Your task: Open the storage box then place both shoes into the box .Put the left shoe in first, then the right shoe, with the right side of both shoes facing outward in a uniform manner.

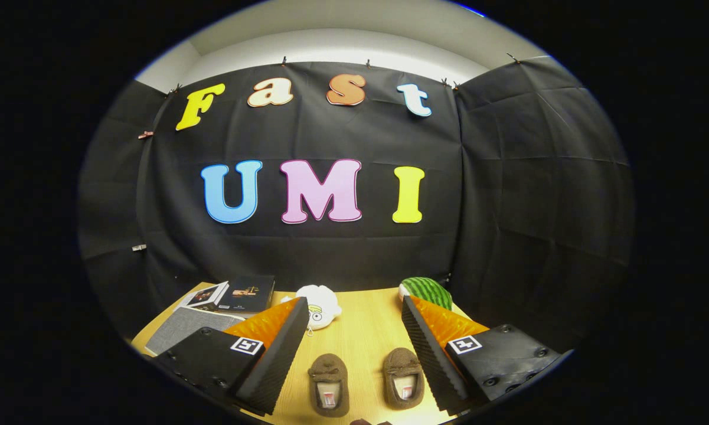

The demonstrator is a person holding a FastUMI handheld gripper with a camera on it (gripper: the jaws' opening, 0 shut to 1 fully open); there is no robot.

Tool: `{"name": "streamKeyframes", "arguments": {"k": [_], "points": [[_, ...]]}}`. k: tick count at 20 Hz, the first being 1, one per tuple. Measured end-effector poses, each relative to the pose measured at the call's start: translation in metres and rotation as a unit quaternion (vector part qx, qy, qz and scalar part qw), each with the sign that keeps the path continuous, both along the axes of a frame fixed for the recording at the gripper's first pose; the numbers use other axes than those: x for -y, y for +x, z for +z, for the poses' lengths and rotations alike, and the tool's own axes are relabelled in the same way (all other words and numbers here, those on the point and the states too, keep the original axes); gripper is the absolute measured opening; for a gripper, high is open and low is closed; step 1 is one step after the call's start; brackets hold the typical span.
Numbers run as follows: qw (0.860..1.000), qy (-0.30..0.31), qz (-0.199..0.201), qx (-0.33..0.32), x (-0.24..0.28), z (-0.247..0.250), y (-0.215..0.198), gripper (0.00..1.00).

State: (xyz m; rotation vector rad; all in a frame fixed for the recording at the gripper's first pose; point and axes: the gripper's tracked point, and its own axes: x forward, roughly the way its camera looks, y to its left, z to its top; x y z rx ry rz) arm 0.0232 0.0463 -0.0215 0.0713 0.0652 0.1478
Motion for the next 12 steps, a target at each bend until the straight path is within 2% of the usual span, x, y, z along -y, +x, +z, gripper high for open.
{"name": "streamKeyframes", "arguments": {"k": [6, 12], "points": [[0.997, 0.017, 0.065, -0.04, -0.039, -0.013, 0.001, 0.97], [0.98, 0.097, 0.117, -0.125, -0.08, -0.037, -0.004, 0.98]]}}
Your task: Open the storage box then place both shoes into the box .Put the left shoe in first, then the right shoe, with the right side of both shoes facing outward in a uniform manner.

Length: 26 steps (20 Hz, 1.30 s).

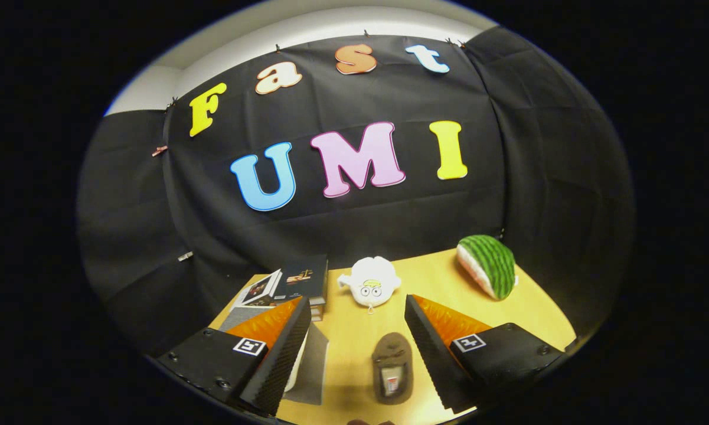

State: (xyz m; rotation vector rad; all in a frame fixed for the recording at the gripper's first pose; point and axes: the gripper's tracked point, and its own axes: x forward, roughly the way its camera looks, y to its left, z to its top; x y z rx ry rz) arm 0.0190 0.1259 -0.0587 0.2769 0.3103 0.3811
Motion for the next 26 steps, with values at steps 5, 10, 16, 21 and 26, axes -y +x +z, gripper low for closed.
{"name": "streamKeyframes", "arguments": {"k": [5, 10, 16, 21, 26], "points": [[0.993, 0.047, 0.072, -0.082, -0.04, -0.03, -0.017, 0.98], [0.968, 0.118, 0.105, -0.194, -0.072, -0.076, -0.034, 0.98], [0.937, 0.137, 0.149, -0.283, -0.11, -0.124, -0.063, 0.98], [0.922, 0.141, 0.175, -0.316, -0.129, -0.145, -0.073, 0.98], [0.9, 0.163, 0.164, -0.369, -0.138, -0.171, -0.071, 0.96]]}}
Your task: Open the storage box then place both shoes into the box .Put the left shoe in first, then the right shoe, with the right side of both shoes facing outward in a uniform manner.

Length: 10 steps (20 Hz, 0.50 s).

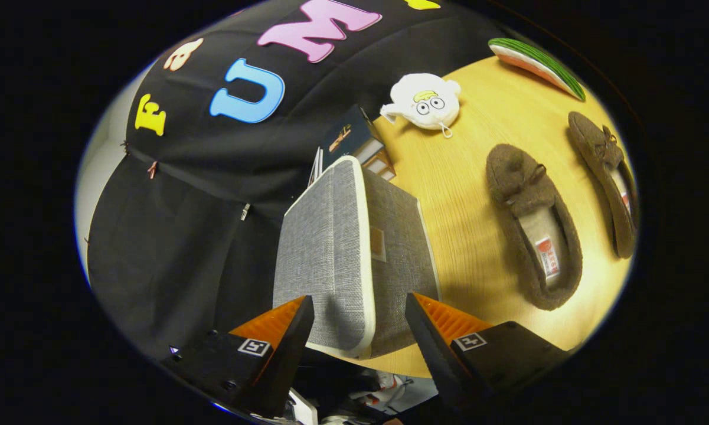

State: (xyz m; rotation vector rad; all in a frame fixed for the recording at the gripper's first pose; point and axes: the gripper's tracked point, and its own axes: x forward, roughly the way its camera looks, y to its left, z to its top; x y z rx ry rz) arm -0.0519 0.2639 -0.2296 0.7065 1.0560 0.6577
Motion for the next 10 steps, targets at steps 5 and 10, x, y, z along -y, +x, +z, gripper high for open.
{"name": "streamKeyframes", "arguments": {"k": [5, 10], "points": [[1.0, 0.01, 0.002, -0.027, -0.0033, -0.0019, -0.0027, 0.68], [0.999, 0.007, 0.021, -0.04, -0.0069, -0.0017, -0.0074, 0.42]]}}
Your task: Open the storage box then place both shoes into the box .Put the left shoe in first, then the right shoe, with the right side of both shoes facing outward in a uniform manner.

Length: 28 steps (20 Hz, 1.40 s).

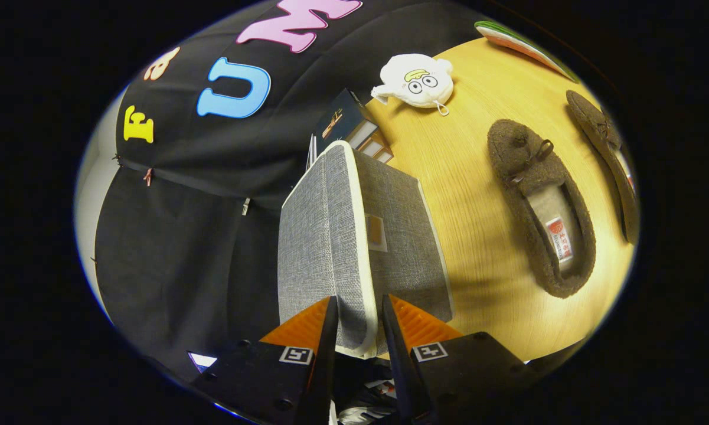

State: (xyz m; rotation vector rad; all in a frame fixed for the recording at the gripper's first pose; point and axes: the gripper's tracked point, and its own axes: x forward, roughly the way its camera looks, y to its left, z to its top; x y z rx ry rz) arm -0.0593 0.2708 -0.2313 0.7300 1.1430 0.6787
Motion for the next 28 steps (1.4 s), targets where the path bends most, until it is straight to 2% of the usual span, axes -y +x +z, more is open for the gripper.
{"name": "streamKeyframes", "arguments": {"k": [6, 8, 13, 17, 21, 28], "points": [[1.0, 0.012, -0.012, -0.016, 0.005, 0.006, 0.006, 0.11], [1.0, 0.02, -0.006, -0.017, 0.004, 0.013, 0.004, 0.06], [0.999, 0.028, 0.005, -0.025, -0.002, 0.034, 0.001, 0.05], [0.999, 0.026, 0.02, 0.004, -0.006, 0.068, 0.007, 0.05], [0.996, 0.023, 0.041, 0.07, -0.02, 0.107, 0.01, 0.05], [0.988, 0.053, 0.088, 0.115, -0.082, 0.159, -0.007, 0.05]]}}
